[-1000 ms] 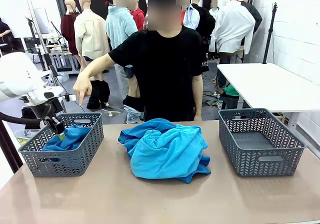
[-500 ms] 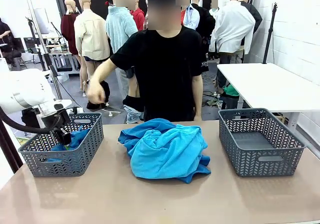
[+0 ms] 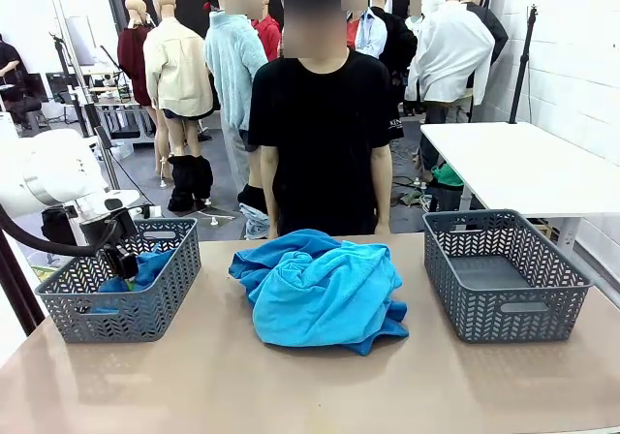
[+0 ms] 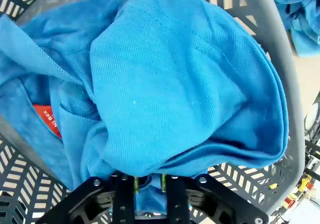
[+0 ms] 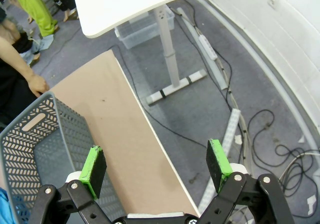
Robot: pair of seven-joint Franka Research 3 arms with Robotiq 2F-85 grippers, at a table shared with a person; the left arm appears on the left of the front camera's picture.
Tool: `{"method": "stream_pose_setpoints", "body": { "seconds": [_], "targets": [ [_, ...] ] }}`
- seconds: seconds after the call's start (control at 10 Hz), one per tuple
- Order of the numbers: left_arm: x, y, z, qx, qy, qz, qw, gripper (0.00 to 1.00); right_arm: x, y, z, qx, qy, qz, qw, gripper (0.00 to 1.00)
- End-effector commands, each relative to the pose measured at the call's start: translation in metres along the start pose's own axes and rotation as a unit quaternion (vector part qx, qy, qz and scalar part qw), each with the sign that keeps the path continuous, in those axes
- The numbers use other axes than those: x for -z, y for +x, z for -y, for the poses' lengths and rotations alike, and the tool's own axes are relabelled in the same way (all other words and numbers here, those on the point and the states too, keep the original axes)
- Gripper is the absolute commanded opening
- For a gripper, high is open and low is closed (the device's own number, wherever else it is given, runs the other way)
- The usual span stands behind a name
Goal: Sort the tops and bottoms.
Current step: Sort the clothes according to human instructions.
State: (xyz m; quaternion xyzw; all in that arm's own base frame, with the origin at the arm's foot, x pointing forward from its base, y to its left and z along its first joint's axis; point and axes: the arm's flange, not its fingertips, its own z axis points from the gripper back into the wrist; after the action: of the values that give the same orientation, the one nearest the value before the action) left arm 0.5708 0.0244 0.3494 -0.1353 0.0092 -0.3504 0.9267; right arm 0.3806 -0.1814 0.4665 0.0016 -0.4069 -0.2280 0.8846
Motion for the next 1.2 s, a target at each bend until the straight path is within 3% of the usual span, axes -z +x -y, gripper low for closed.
{"method": "stream_pose_setpoints", "body": {
  "seconds": [0.0, 0.1, 0.9, 1.1],
  "targets": [
    [-0.005, -0.01, 0.011, 0.008, 0.022, 0.006, 1.0, 0.79, 0.001, -0.001, 0.001, 0.004, 0.003, -0.003, 1.0, 1.0],
    [-0.012, -0.013, 0.016, 0.012, 0.03, 0.011, 0.999, 0.99, 0.001, -0.001, 0.001, 0.004, 0.003, -0.003, 1.0, 1.0],
    [-0.084, -0.047, 0.066, 0.058, 0.091, 0.057, 0.992, 1.0, 0.001, -0.001, 0.001, 0.004, 0.003, -0.003, 1.0, 1.0],
    [-0.101, -0.055, 0.087, 0.063, 0.131, 0.072, 0.987, 1.0, 0.001, -0.001, 0.001, 0.004, 0.003, -0.003, 1.0, 1.0]
  ]
}}
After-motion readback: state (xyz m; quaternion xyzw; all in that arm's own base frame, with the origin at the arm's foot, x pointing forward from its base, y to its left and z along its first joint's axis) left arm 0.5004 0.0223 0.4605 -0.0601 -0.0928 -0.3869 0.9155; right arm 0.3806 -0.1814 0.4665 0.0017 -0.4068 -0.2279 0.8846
